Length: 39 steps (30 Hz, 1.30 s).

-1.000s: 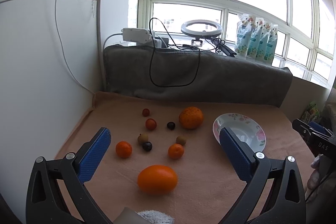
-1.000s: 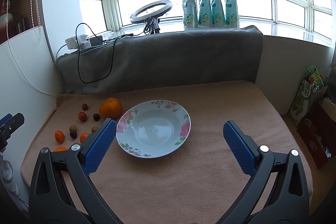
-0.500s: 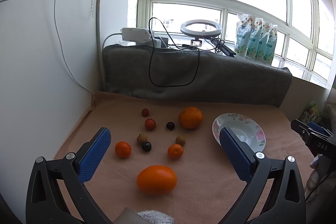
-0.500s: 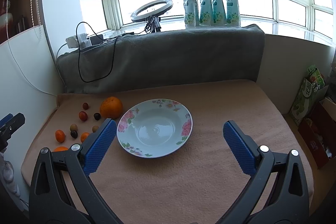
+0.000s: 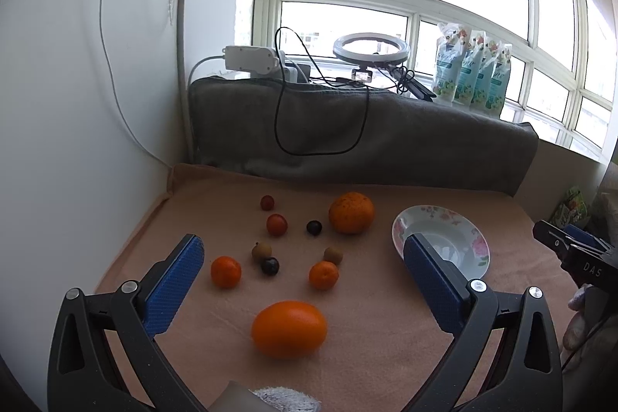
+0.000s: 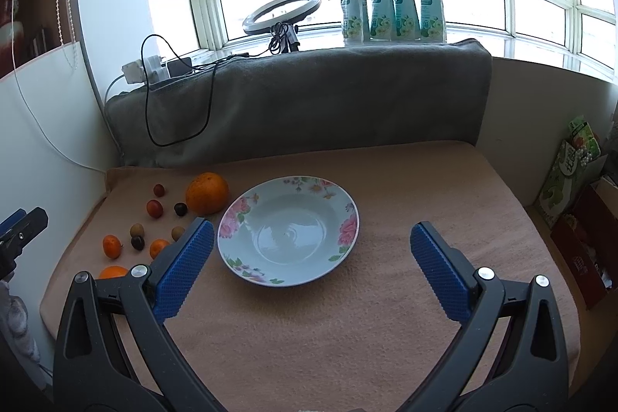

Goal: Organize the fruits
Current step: 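Move the left tool to the large orange and close around it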

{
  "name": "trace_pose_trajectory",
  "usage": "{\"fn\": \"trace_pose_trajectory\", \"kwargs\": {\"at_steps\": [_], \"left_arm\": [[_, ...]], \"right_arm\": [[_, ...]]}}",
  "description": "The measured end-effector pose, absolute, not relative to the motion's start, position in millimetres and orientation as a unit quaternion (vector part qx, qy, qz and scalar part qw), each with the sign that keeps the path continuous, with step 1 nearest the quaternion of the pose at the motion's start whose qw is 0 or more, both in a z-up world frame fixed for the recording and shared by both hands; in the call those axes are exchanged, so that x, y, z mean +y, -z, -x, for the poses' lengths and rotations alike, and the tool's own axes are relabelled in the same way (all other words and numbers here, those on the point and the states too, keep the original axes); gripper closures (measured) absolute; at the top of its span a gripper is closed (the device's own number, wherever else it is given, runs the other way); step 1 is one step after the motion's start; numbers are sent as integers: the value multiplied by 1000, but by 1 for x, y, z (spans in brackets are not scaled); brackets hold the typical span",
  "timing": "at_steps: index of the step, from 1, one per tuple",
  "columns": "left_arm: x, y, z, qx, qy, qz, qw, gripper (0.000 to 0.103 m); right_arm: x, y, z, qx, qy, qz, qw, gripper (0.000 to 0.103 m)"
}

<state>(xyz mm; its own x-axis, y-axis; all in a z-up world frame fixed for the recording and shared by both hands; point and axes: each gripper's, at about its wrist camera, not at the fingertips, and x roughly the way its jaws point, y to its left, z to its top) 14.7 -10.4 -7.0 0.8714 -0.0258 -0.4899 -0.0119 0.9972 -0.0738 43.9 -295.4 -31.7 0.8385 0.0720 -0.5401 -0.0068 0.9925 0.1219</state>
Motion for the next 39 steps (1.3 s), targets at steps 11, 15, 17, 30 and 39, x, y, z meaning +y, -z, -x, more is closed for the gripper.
{"fn": "trace_pose_trajectory", "kwargs": {"at_steps": [11, 15, 17, 30, 39], "left_arm": [[-4, 15, -16, 262, 4, 43, 964, 1], [1, 21, -15, 269, 4, 49, 962, 1], [4, 25, -14, 273, 3, 51, 961, 1], [40, 69, -9, 336, 2, 99, 936, 1], [44, 96, -12, 378, 42, 143, 914, 14]], "right_arm": [[-288, 33, -49, 294, -39, -57, 953, 0], [-283, 35, -52, 299, -58, -62, 950, 0], [-278, 36, -55, 302, -75, -60, 948, 0], [-222, 67, -88, 360, -193, -47, 912, 0], [-182, 102, -112, 429, -269, -61, 860, 0]]}}
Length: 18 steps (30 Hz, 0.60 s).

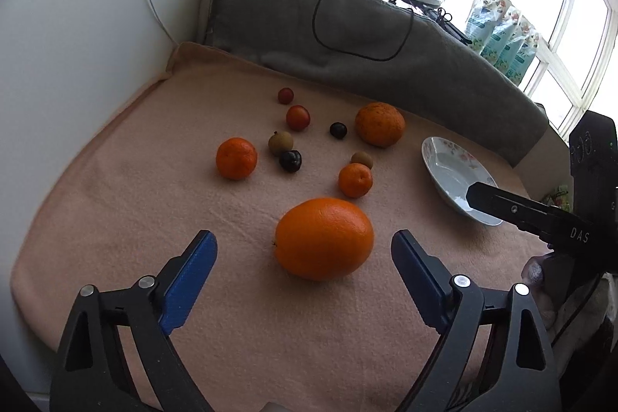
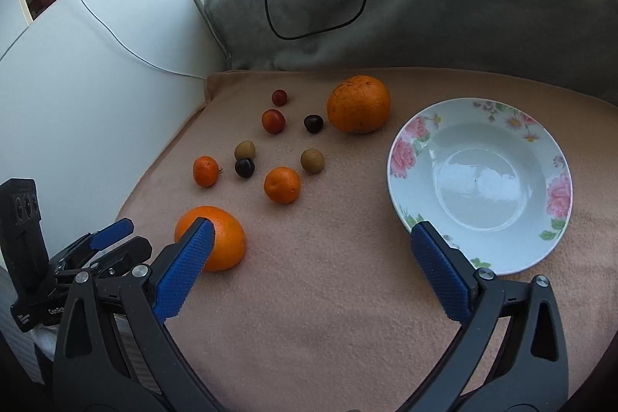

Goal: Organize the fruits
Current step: 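Move the left tool to the large orange and close around it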

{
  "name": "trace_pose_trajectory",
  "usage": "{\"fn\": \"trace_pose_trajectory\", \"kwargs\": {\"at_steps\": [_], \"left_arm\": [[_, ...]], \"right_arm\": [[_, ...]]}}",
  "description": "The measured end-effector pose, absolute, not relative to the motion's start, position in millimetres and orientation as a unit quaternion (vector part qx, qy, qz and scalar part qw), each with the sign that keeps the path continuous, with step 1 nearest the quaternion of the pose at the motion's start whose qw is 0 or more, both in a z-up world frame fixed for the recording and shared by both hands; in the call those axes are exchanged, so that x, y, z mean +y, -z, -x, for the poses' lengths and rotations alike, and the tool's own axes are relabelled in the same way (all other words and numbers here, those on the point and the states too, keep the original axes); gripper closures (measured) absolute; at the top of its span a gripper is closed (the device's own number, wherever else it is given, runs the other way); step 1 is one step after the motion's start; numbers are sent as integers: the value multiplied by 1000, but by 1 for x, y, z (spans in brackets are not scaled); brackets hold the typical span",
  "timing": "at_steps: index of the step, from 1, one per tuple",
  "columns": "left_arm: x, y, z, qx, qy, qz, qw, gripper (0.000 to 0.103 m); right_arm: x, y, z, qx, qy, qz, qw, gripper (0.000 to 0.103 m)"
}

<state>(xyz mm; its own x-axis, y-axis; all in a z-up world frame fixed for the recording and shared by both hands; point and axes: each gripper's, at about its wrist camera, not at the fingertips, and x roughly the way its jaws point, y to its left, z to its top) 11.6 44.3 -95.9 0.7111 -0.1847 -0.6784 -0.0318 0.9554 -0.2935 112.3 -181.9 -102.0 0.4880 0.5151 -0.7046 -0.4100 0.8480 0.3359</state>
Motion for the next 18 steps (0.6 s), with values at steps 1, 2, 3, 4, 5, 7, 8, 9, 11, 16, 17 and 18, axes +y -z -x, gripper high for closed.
{"fn": "trace_pose_trajectory", "kwargs": {"at_steps": [1, 2, 3, 4, 5, 7, 8, 9, 11, 16, 17, 18], "left_arm": [[45, 99, -13, 382, 50, 149, 910, 15], [44, 102, -13, 386, 56, 153, 908, 15], [43, 104, -14, 388, 59, 154, 907, 15], [43, 106, -15, 391, 62, 156, 905, 15], [43, 108, -16, 393, 66, 159, 903, 16], [45, 113, -18, 398, 72, 168, 899, 20], [45, 116, -19, 400, 75, 171, 897, 22], [45, 117, -20, 402, 77, 173, 896, 23], [45, 121, -21, 406, 79, 176, 893, 23], [44, 129, -25, 413, 90, 182, 888, 27], [44, 130, -26, 415, 92, 184, 886, 27], [44, 131, -27, 416, 93, 185, 886, 28]], "right_arm": [[-179, 105, -115, 435, -275, -66, 855, 0], [-175, 108, -118, 442, -282, -71, 848, 0], [-172, 111, -120, 448, -289, -76, 843, 0], [-168, 113, -122, 454, -295, -80, 837, 0], [-164, 115, -124, 460, -301, -83, 831, 1], [-156, 118, -125, 467, -310, -84, 824, 1], [-152, 120, -126, 469, -314, -84, 821, 1], [-148, 121, -127, 471, -319, -84, 818, 1], [-139, 123, -128, 475, -329, -83, 812, 2], [-122, 128, -132, 486, -346, -78, 799, 2], [-119, 129, -133, 488, -349, -77, 796, 2], [-115, 131, -134, 490, -354, -77, 793, 4]]}}
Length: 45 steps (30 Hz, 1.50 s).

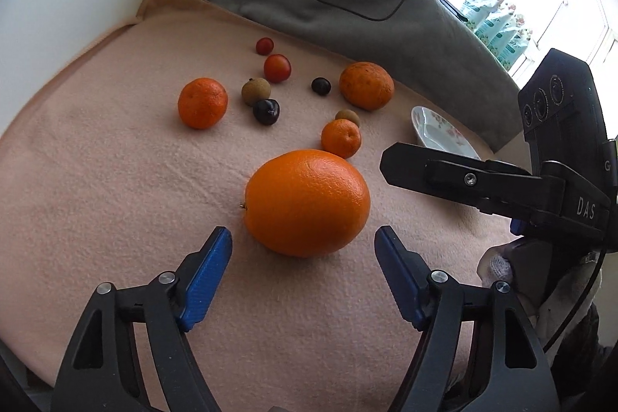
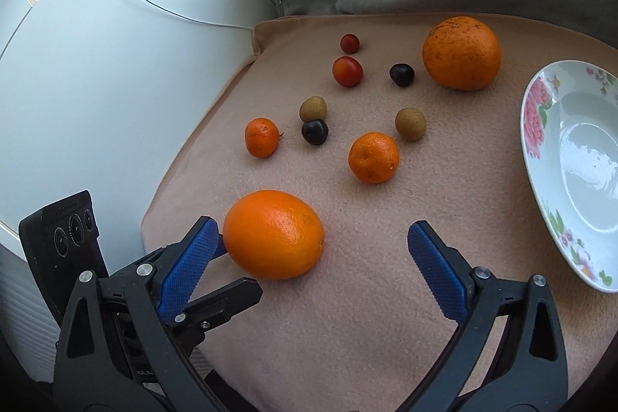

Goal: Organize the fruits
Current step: 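Move the left tool to the large orange and close around it, then carry the large orange onto the floral plate and open the left tool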

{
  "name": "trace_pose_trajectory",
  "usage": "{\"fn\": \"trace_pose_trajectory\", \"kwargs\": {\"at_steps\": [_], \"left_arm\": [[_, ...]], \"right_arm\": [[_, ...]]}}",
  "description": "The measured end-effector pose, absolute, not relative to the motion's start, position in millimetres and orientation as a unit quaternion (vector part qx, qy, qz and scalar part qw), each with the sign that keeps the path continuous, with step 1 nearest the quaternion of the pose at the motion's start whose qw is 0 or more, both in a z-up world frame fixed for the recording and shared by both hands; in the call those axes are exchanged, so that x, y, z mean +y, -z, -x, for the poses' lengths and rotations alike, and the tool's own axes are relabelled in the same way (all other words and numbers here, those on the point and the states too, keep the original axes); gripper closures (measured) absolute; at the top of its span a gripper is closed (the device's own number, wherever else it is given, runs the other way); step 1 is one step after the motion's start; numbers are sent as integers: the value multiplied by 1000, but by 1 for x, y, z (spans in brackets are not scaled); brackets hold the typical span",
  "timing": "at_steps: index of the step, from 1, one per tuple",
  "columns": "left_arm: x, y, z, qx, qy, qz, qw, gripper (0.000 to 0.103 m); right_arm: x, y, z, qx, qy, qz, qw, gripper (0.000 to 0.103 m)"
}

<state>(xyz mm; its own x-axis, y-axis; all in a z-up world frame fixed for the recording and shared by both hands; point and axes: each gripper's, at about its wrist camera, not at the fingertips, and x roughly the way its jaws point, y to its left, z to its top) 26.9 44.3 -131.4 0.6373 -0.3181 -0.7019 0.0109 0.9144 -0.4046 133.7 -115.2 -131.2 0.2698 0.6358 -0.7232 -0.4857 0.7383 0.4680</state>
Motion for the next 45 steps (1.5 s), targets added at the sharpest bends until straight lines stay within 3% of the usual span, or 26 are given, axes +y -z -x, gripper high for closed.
{"fn": "trace_pose_trajectory", "kwargs": {"at_steps": [5, 14, 19, 45], "left_arm": [[44, 136, -30, 419, 99, 189, 883, 33], [45, 140, -33, 418, 106, 191, 882, 37], [44, 140, -34, 417, 110, 194, 881, 39], [-19, 116, -49, 400, 171, 146, 889, 39]], "right_arm": [[-102, 140, -140, 505, -366, -75, 778, 12], [-85, 148, -140, 519, -391, -75, 756, 16], [-81, 154, -140, 526, -393, -73, 750, 29], [-162, 118, -125, 473, -343, -96, 806, 30]]}}
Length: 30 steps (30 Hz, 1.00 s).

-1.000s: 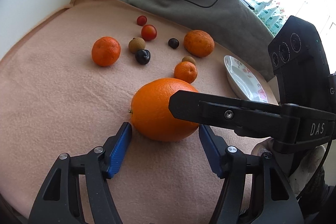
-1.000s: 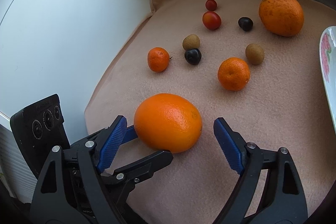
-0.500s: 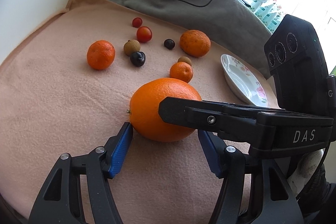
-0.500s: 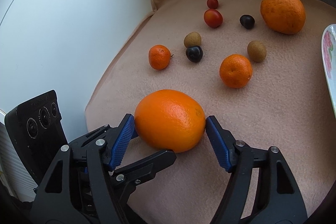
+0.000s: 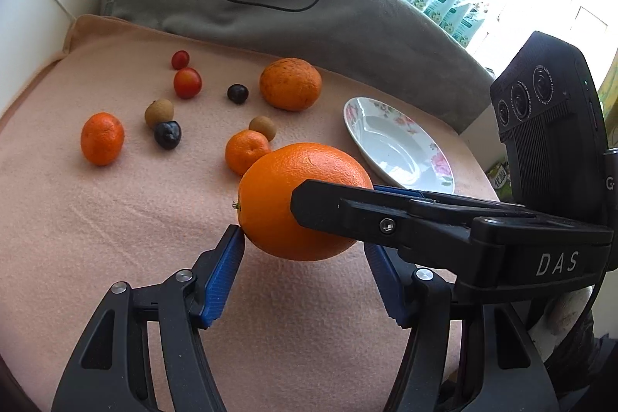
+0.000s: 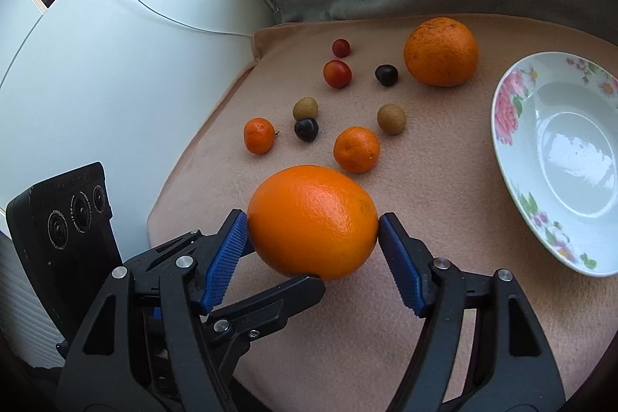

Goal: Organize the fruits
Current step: 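Carry the large orange onto the floral plate and open the left tool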

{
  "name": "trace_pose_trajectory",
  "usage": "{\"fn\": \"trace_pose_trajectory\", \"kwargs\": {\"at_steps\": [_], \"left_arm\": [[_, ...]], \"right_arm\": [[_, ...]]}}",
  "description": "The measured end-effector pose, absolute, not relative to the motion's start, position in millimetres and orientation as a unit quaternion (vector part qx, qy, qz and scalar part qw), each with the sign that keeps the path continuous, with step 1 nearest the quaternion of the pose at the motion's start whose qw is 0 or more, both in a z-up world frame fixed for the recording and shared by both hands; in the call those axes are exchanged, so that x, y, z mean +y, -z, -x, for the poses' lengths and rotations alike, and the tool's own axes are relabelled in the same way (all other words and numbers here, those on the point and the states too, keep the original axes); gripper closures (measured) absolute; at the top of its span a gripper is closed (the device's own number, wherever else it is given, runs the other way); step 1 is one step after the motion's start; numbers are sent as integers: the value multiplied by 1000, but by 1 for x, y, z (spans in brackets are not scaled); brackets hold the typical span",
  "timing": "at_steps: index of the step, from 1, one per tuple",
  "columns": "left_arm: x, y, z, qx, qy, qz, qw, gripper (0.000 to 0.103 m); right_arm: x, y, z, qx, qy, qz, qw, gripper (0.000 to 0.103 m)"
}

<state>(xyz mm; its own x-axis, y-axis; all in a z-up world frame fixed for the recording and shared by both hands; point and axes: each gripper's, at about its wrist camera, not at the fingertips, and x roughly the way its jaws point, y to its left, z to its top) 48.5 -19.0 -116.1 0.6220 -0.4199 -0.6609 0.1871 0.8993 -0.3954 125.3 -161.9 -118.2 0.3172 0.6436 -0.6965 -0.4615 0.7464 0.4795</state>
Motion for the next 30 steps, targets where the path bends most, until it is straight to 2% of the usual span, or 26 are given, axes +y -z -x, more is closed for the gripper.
{"fn": "trace_pose_trajectory", "kwargs": {"at_steps": [20, 30], "left_arm": [[-115, 102, -83, 398, 263, 97, 873, 39], [-131, 105, -98, 402, 271, 89, 870, 40]], "right_arm": [[-269, 108, -133, 445, -253, -150, 846, 30], [-294, 114, -144, 446, -220, -179, 849, 30]]}}
